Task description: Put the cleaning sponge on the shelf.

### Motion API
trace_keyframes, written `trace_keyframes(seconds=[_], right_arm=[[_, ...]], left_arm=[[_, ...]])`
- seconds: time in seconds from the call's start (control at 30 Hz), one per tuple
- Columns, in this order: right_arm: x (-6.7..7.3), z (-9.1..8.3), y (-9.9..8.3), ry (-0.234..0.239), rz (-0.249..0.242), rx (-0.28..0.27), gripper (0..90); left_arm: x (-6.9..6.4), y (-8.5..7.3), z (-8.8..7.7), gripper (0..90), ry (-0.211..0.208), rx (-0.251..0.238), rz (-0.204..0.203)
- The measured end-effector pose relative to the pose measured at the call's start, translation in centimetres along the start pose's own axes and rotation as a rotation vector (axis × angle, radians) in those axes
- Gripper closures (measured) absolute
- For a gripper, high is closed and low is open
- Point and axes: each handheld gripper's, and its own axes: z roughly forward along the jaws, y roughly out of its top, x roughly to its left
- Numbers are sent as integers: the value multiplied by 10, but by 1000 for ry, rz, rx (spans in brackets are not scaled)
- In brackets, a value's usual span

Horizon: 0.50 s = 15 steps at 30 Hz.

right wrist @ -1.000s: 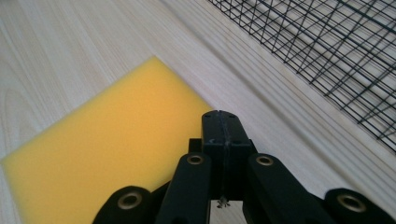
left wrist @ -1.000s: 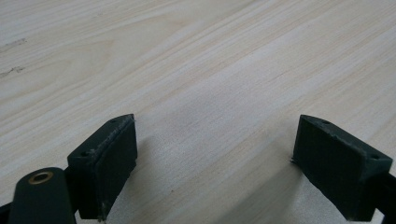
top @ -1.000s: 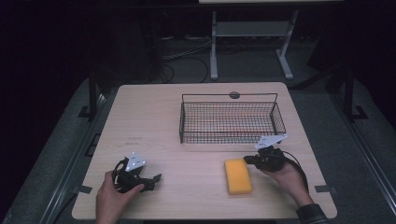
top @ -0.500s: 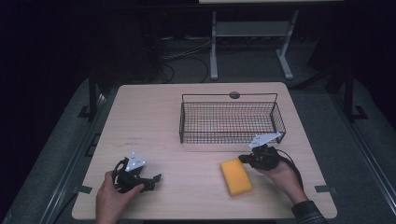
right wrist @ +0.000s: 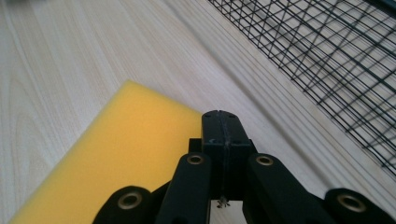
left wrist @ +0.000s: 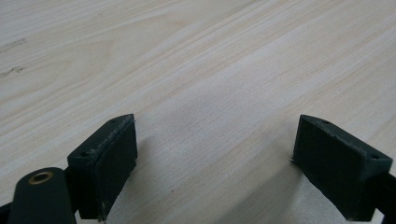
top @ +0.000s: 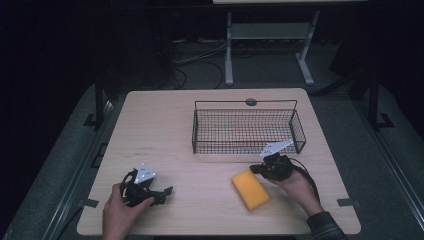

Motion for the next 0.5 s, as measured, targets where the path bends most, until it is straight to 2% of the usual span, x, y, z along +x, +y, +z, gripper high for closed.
trace_keyframes(seconds=[0.5], right_arm=[[11, 12, 12, 37, -31, 7, 897]], left_arm=[[0, 0, 0, 128, 0, 0, 0]])
